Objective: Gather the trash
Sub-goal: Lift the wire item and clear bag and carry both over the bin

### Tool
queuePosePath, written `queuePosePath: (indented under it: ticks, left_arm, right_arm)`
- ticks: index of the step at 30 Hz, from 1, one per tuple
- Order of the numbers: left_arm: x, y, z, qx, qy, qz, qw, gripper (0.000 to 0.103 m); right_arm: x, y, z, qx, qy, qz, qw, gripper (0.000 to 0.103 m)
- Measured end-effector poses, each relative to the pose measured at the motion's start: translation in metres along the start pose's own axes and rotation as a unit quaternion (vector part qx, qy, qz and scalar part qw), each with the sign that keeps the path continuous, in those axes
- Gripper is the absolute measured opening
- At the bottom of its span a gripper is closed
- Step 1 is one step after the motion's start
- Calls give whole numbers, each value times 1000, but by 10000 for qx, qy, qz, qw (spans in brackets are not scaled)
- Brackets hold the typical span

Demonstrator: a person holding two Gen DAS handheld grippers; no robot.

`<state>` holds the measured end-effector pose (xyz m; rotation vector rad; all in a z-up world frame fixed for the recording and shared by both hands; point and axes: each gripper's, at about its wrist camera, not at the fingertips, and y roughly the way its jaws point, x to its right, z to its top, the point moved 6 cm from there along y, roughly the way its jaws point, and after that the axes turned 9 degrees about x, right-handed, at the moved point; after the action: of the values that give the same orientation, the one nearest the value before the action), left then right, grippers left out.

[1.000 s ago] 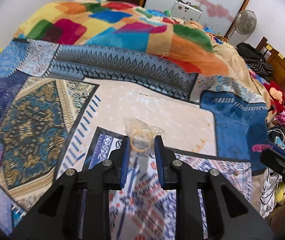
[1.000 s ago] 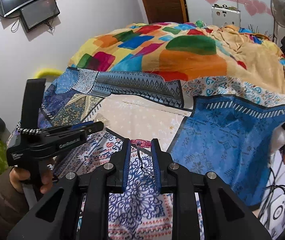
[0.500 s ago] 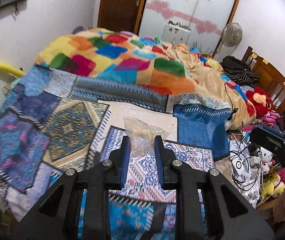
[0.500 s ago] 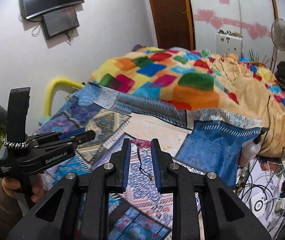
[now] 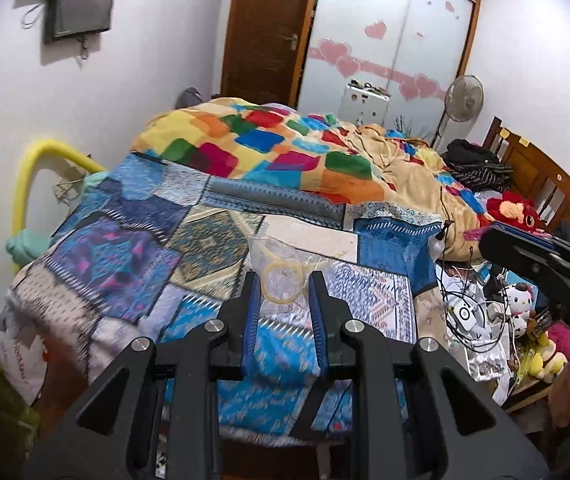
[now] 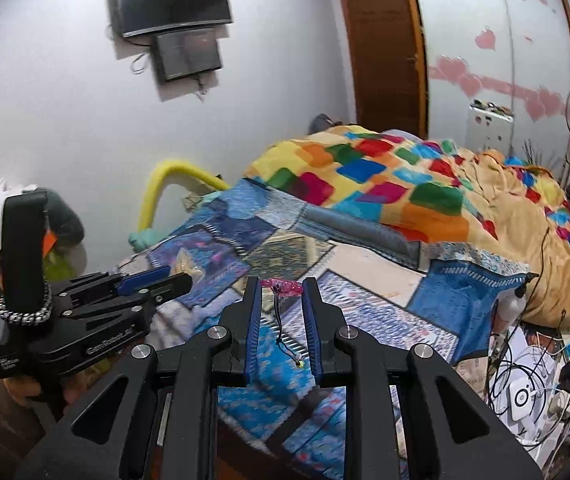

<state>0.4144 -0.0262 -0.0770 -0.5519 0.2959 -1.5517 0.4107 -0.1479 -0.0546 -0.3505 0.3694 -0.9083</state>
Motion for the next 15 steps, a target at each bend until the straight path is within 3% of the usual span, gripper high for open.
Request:
queuePosePath:
  ticks: [8, 15]
  left_arm:
    - [-46, -89, -27, 219, -238, 304, 9990, 23]
    - [-90, -143, -53, 368, -379, 713, 9961, 23]
  right_arm:
    - [-66, -20, -18, -59, -239, 396, 9989, 19]
    - [-125, -17, -40, -244, -512, 811, 9951, 19]
